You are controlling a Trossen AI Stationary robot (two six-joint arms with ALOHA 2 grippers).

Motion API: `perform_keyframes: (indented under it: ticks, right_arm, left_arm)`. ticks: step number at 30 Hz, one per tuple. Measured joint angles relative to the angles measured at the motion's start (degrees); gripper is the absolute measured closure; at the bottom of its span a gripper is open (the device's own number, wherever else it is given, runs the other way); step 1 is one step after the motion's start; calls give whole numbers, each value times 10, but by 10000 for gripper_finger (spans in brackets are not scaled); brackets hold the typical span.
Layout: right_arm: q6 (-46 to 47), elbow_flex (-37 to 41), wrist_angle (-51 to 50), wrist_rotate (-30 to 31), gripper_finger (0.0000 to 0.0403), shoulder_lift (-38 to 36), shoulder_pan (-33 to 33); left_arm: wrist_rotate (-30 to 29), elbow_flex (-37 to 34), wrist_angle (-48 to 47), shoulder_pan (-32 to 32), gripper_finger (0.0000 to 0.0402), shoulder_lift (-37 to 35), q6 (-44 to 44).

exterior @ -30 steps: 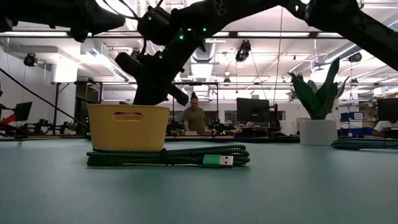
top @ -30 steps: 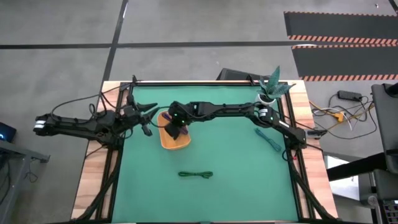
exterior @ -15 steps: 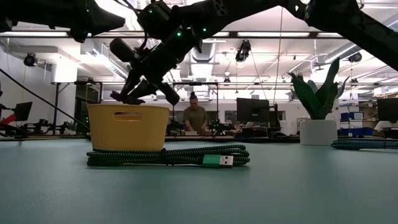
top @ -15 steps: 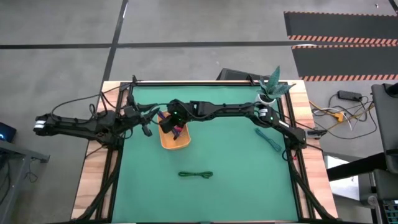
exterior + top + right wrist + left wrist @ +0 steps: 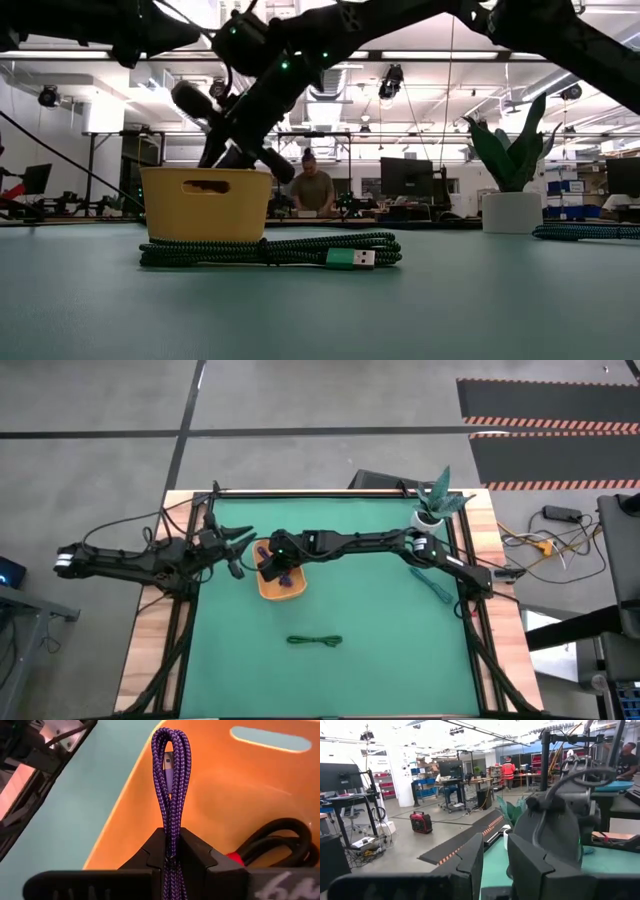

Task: Pick and place USB-C Cables
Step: Put the violet USB cable into the orange bin

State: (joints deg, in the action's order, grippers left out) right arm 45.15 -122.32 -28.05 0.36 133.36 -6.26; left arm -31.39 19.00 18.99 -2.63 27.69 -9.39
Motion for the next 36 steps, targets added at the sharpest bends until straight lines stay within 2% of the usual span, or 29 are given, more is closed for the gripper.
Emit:
perform_keyframes:
  ticks: [11, 18, 24, 31, 36]
  right_arm:
    - [-10, 0, 6, 13, 374, 0, 0]
    - [85, 0, 51, 14, 374, 0, 0]
    - [151, 0, 61, 72, 374, 0, 9]
    - [244, 0, 64, 92, 374, 0, 17]
    - [258, 0, 66, 122, 374, 0, 19]
  left_arm:
    - [0, 0, -4, 0, 327, 3, 0]
    - [0, 0, -4, 0, 327, 3, 0]
    - [0, 0, -5, 0, 327, 3, 0]
    - [0, 0, -5, 0, 327, 3, 0]
    - [0, 0, -5, 0, 327, 3, 0]
